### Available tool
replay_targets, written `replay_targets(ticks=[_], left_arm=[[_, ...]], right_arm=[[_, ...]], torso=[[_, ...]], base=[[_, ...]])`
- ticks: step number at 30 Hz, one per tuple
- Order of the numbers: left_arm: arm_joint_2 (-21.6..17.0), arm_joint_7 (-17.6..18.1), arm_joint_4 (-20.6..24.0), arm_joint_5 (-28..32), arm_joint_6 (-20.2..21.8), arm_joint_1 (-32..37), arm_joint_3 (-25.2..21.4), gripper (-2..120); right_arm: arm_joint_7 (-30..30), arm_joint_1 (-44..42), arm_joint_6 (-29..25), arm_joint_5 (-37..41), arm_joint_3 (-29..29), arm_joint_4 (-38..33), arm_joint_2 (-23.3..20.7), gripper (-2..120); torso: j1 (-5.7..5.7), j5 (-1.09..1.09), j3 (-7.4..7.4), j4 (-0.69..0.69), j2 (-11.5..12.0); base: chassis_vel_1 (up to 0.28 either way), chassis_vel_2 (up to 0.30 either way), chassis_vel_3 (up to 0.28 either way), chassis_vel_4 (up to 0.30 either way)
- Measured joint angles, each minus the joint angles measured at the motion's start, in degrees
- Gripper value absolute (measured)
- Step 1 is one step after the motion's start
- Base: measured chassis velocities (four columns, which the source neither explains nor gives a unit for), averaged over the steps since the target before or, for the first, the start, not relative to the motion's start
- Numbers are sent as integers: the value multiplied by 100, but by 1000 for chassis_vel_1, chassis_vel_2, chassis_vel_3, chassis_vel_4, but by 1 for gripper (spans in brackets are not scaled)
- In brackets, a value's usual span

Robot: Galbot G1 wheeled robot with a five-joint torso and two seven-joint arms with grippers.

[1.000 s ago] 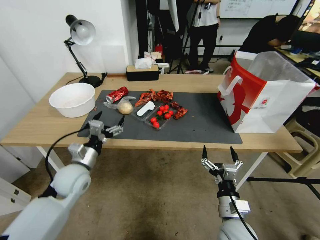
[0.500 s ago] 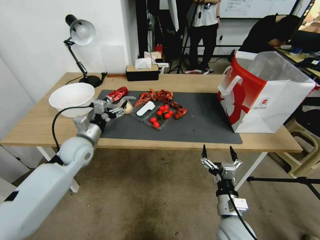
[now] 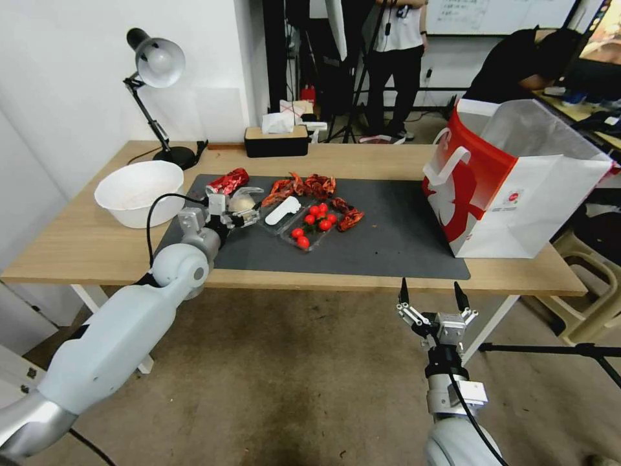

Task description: Pick up the trash from the table and place it into the takeout bag.

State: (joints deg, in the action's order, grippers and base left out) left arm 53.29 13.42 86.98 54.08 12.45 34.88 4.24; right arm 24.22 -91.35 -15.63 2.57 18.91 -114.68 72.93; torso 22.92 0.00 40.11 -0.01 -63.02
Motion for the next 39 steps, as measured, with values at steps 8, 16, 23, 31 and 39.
replay_targets(ticks=[8, 16, 23, 31, 39], left_arm=[[48, 15, -284, -138, 48, -185, 148, 83], [10, 15, -325, -184, 155, -192, 163, 55], [-179, 14, -199, -219, 280, -129, 272, 37], [-272, -5, -157, -270, 338, -122, 349, 29], [-321, -31, -148, -298, 356, -141, 393, 9]], right_arm=[[8, 14, 4, 3, 1, 20, 9, 100], [11, 18, 4, 5, 1, 34, 17, 100], [15, 21, -1, 7, -8, 34, 13, 100], [15, 18, -14, 7, -28, 43, 17, 100], [14, 8, -27, 5, -34, 43, 19, 100]], torso=[[0, 0, 0, 1, 0], [0, 0, 0, 0, -1], [-1, 1, -2, 0, -1], [-2, -1, -2, 0, -1], [-1, 0, -1, 1, -1]], base=[[0, 0, 0, 0], [0, 0, 0, 0], [0, 0, 0, 0], [0, 0, 0, 0], [0, 0, 0, 0]])
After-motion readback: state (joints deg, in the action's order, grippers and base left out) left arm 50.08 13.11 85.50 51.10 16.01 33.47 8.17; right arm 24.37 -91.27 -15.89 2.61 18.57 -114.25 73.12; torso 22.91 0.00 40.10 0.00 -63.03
